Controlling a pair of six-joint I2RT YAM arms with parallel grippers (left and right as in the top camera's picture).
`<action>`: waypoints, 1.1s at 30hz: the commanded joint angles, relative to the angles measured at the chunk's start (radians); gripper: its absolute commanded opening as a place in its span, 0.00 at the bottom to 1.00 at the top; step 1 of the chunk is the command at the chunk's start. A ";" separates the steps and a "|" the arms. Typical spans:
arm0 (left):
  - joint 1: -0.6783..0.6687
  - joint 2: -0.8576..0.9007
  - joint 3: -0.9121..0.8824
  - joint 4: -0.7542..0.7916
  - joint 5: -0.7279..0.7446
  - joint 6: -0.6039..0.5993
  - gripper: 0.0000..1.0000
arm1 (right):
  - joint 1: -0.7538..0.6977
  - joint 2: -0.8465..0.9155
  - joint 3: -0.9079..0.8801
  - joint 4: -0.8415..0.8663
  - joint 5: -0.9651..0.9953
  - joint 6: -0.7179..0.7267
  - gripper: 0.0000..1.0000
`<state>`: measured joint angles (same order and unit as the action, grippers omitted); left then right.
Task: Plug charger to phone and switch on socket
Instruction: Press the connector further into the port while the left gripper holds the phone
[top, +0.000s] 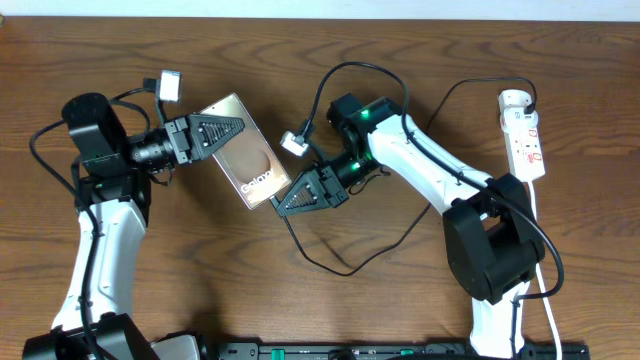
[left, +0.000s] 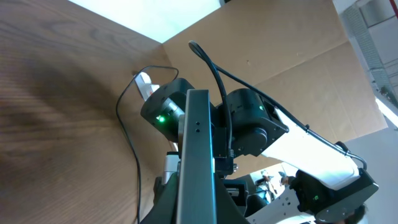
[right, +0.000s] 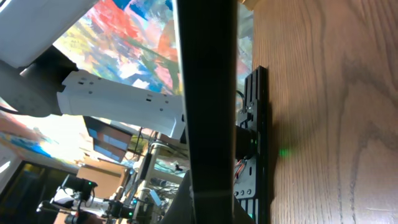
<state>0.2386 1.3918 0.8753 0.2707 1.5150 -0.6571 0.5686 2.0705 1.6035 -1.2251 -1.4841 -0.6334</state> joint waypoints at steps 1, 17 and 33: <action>-0.032 -0.008 0.009 0.000 0.056 0.010 0.07 | -0.022 -0.013 0.052 0.007 -0.078 -0.018 0.01; -0.034 -0.008 0.009 0.000 0.056 0.010 0.07 | -0.028 -0.013 0.084 0.112 -0.078 0.106 0.01; -0.033 -0.008 0.009 0.000 0.056 0.010 0.07 | -0.029 -0.013 0.084 0.111 -0.078 0.106 0.99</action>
<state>0.2066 1.3918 0.8764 0.2665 1.5143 -0.6533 0.5468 2.0708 1.6699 -1.1133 -1.5028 -0.5259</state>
